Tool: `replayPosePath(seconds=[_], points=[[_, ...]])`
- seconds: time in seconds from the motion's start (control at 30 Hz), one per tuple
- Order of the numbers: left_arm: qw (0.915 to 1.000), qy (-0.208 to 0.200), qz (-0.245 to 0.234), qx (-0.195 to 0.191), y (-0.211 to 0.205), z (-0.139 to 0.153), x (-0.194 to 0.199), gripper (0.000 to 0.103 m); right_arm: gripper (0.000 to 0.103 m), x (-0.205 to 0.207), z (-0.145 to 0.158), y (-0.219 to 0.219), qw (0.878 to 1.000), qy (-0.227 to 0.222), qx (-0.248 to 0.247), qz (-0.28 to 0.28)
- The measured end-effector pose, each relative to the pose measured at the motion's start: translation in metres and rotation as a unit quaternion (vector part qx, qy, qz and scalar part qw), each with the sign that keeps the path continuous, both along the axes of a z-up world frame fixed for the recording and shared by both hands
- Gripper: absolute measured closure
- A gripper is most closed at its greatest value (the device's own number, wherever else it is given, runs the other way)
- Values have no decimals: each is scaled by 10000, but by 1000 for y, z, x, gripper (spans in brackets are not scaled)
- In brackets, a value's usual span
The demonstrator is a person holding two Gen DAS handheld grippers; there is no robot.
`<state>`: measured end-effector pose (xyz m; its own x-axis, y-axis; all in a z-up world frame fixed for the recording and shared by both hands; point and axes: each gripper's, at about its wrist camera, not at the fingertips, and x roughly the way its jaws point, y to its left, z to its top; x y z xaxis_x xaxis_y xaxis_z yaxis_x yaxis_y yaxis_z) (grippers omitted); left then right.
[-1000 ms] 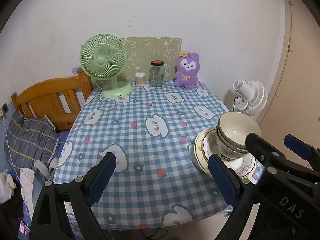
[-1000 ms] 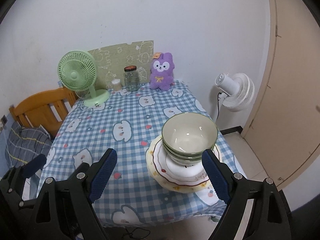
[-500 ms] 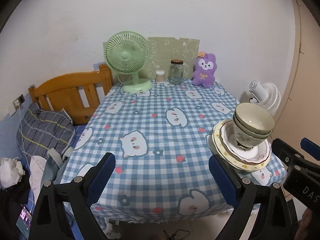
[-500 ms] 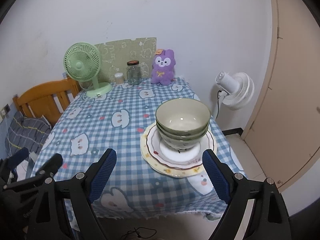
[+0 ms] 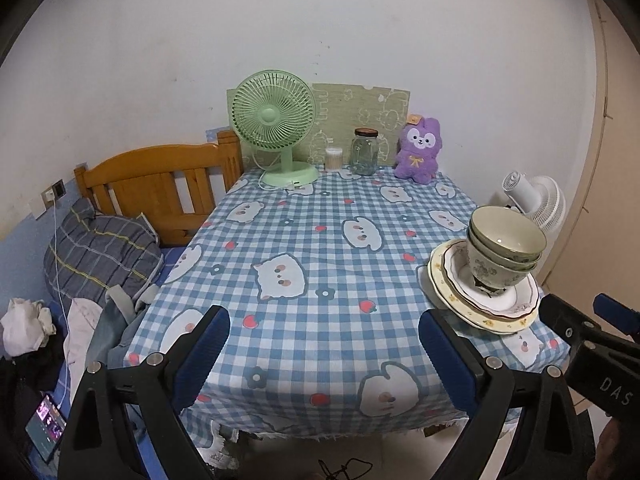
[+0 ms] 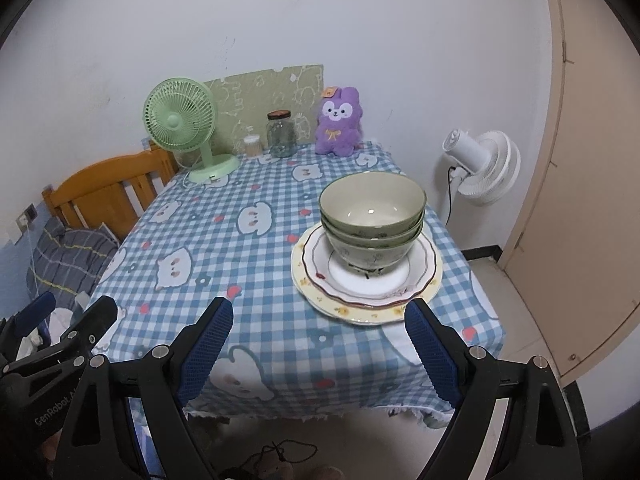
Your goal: Organize plates and bowls
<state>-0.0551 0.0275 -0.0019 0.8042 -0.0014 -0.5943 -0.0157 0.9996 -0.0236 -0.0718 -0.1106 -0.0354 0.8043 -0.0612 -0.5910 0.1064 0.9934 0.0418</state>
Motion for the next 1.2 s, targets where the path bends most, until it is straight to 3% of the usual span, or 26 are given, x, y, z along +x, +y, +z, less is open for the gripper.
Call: replayPosePath(seconds=[1.2], points=[[9999, -116, 103, 24, 3, 3, 8, 1, 13, 10, -1, 6, 9998, -124, -23, 179]])
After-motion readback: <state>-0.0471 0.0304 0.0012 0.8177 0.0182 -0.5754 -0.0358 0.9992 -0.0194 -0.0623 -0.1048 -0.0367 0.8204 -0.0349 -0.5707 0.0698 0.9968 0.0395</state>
